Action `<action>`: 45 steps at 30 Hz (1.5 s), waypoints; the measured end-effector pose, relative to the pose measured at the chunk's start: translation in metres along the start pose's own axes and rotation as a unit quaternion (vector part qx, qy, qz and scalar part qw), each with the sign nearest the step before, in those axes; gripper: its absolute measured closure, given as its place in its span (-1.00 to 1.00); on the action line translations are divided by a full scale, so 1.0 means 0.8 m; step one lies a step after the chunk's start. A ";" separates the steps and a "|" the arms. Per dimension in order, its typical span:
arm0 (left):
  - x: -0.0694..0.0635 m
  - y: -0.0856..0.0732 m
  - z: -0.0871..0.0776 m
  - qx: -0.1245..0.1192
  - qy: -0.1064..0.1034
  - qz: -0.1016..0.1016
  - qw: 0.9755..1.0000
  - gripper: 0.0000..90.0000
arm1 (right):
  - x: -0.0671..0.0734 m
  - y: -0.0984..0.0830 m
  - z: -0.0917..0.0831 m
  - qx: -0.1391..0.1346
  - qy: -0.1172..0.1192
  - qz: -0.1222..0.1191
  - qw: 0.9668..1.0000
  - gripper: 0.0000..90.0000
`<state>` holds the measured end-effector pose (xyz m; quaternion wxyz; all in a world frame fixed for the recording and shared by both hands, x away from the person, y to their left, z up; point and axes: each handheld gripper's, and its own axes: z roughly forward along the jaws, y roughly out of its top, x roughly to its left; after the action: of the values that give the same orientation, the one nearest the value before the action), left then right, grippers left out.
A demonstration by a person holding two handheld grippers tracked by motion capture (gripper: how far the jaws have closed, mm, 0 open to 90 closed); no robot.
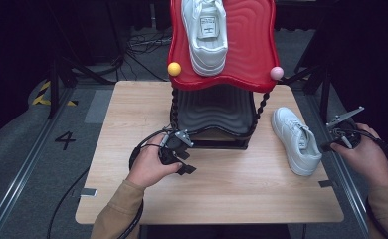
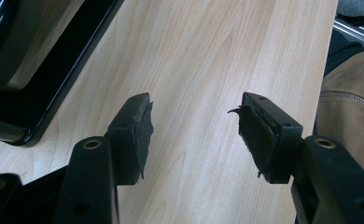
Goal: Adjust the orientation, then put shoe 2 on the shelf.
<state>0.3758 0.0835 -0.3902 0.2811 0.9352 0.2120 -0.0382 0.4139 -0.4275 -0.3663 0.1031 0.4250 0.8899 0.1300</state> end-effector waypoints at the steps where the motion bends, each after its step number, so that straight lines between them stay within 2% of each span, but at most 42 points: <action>1: 0.000 -0.001 -0.001 -0.003 0.001 -0.002 1.000 0.00 | 0.000 0.000 -0.002 0.001 -0.003 -0.002 1.000 1.00; 7: 0.001 -0.003 -0.002 -0.003 0.003 -0.005 1.000 -0.01 | 0.006 0.004 -0.011 -0.003 -0.001 -0.016 1.000 1.00; 10: 0.001 -0.003 -0.002 -0.002 0.001 -0.005 1.000 -0.01 | 0.012 0.008 -0.017 0.000 0.014 -0.040 0.999 0.93; 13: 0.001 -0.005 -0.003 -0.002 0.003 -0.006 1.000 -0.01 | 0.016 0.012 -0.023 -0.006 0.011 -0.067 0.998 0.85; 15: 0.000 -0.006 -0.005 -0.004 0.004 -0.007 1.000 -0.01 | 0.019 0.014 -0.029 -0.015 0.017 -0.085 0.996 0.82; 18: -0.001 -0.008 -0.005 -0.002 0.004 -0.008 1.000 -0.01 | 0.020 0.016 -0.032 -0.013 0.025 -0.096 0.995 0.78; 19: -0.002 -0.010 -0.006 -0.001 0.004 -0.011 1.000 -0.01 | 0.021 0.017 -0.032 -0.010 0.033 -0.112 0.993 0.73; 21: -0.002 -0.012 -0.007 0.002 0.004 -0.012 1.000 -0.01 | 0.023 0.020 -0.031 -0.003 0.040 -0.131 0.991 0.66; 22: -0.001 -0.013 -0.007 -0.001 0.008 -0.012 1.000 -0.01 | 0.024 0.021 -0.030 0.001 0.047 -0.152 0.987 0.62; 23: -0.001 -0.013 -0.007 -0.001 0.008 -0.012 1.000 -0.01 | 0.024 0.021 -0.030 0.001 0.047 -0.152 0.987 0.62; 26: -0.002 -0.017 -0.010 0.001 0.007 -0.015 1.000 -0.01 | 0.029 0.027 -0.022 0.026 0.074 -0.193 0.978 0.49; 27: -0.003 -0.017 -0.010 0.000 0.008 -0.017 1.000 -0.01 | 0.030 0.028 -0.019 0.032 0.079 -0.200 0.976 0.47; 31: -0.003 -0.022 -0.011 0.000 0.009 -0.020 1.000 -0.01 | 0.034 0.033 -0.004 0.057 0.097 -0.211 0.971 0.42; 34: -0.004 -0.025 -0.012 0.001 0.009 -0.023 1.000 -0.02 | 0.036 0.035 0.006 0.072 0.092 -0.215 0.970 0.39; 36: -0.004 -0.028 -0.013 -0.001 0.012 -0.025 1.000 -0.03 | 0.037 0.037 0.017 0.085 0.093 -0.222 0.967 0.38; 37: -0.004 -0.030 -0.015 -0.001 0.014 -0.026 1.000 -0.03 | 0.037 0.038 0.029 0.097 0.095 -0.227 0.964 0.38; 39: -0.005 -0.032 -0.016 -0.002 0.013 -0.031 0.999 -0.03 | 0.037 0.038 0.033 0.100 0.100 -0.226 0.964 0.39; 41: -0.006 -0.036 -0.018 -0.002 0.014 -0.032 0.999 -0.03 | 0.037 0.037 0.047 0.114 0.109 -0.230 0.961 0.39; 45: -0.007 -0.045 -0.021 -0.002 0.017 -0.043 0.999 -0.03 | 0.037 0.035 0.067 0.128 0.122 -0.233 0.956 0.39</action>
<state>0.3550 0.1174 -0.3936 0.2772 0.9254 0.2564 -0.0335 0.4318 -0.3795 -0.4098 -0.0341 0.1968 0.9791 0.0387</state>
